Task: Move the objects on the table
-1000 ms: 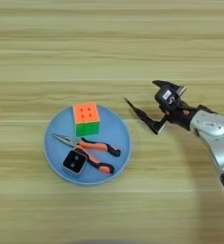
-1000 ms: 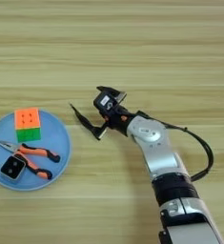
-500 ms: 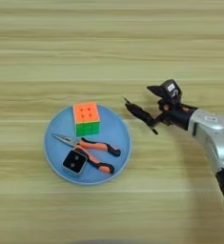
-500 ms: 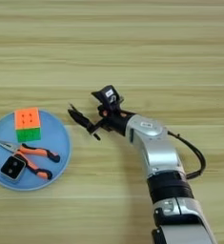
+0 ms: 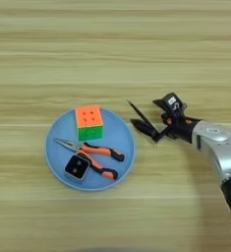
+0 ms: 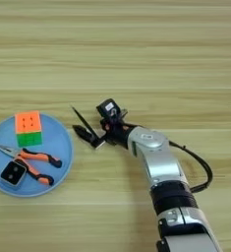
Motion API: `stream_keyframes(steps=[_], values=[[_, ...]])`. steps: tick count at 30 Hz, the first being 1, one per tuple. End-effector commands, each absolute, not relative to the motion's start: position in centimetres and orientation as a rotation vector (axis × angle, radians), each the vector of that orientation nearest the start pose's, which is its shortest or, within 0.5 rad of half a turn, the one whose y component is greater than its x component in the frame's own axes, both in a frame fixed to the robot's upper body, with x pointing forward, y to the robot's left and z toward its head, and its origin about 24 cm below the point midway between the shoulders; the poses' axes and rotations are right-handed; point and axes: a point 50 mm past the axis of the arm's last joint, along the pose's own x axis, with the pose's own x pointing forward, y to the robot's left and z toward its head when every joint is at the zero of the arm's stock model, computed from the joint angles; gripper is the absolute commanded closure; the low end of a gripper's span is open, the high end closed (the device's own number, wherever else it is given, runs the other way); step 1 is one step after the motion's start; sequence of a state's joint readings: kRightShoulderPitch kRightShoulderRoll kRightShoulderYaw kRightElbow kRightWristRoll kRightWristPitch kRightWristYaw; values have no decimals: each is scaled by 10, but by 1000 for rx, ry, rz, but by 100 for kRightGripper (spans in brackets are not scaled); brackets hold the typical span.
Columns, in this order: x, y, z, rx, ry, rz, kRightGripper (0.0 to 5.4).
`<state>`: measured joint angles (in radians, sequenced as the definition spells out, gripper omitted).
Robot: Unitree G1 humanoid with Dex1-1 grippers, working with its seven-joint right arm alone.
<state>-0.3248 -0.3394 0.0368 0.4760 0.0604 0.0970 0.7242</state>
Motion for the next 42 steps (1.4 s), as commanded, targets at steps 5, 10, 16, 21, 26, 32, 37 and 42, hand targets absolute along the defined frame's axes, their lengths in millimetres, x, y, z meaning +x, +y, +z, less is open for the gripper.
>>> stream_keyframes(steps=[5, 10, 16, 21, 26, 32, 37, 42], values=[[314, -187, 39, -211, 259, 672, 98], [316, -189, 33, -171, 285, 663, 153], [316, -190, 30, -184, 295, 655, 221], [317, -191, 28, -187, 298, 650, 302], [316, -191, 27, -186, 303, 651, 359], [317, -191, 27, -178, 299, 654, 425], [317, -191, 28, -181, 298, 653, 482], [317, -191, 28, -182, 296, 655, 513]])
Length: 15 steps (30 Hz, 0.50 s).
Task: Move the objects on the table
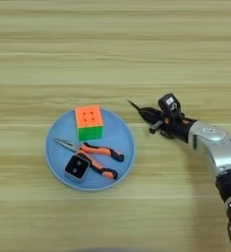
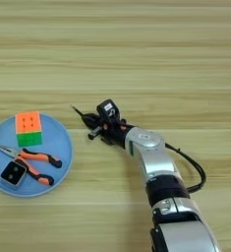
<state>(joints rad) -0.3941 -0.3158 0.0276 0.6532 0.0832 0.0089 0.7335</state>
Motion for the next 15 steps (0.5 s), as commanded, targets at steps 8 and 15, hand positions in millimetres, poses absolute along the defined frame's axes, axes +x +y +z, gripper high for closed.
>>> stream_keyframes(steps=[8, 15], values=[[318, -191, 30, -182, 289, 657, 513], [322, -191, 47, -177, 215, 656, 513]])
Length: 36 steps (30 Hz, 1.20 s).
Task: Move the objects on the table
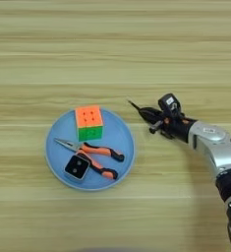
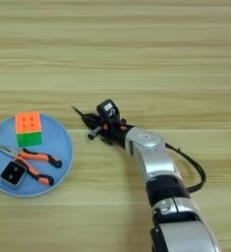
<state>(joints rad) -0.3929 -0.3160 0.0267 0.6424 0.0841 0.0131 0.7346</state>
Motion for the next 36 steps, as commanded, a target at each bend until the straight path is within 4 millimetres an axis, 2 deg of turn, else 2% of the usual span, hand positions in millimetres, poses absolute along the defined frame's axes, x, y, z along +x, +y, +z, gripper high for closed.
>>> stream_keyframes(steps=[1, 10, 20, 36], values=[[322, -191, 51, -178, 200, 657, 513], [316, -180, 86, -195, 72, 706, 513], [298, -159, 107, -210, -8, 801, 513], [273, -138, 113, -245, -78, 968, 513]])
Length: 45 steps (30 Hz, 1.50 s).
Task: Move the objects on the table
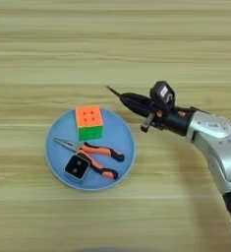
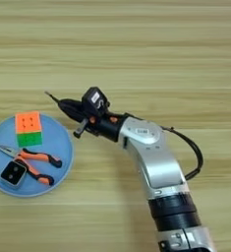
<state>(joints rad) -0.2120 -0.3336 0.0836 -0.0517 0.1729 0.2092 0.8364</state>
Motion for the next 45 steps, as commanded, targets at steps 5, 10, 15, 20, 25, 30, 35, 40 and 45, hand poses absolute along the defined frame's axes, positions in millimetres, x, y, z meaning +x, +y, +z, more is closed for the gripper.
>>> stream_keyframes(steps=[5, 10, 15, 20, 25, 30, 35, 40, 45], values=[[265, -135, 114, -254, -116, 1026, 513], [256, -131, 114, -272, -140, 1097, 513], [252, -128, 110, -294, -132, 1147, 513], [248, -121, 104, -346, -110, 1213, 513], [247, -117, 98, -373, -81, 1253, 513], [248, -110, 86, -387, -39, 1284, 513], [247, -104, 78, -398, -10, 1305, 513], [245, -99, 71, -397, 12, 1321, 513], [244, -97, 68, -395, 23, 1329, 513]])
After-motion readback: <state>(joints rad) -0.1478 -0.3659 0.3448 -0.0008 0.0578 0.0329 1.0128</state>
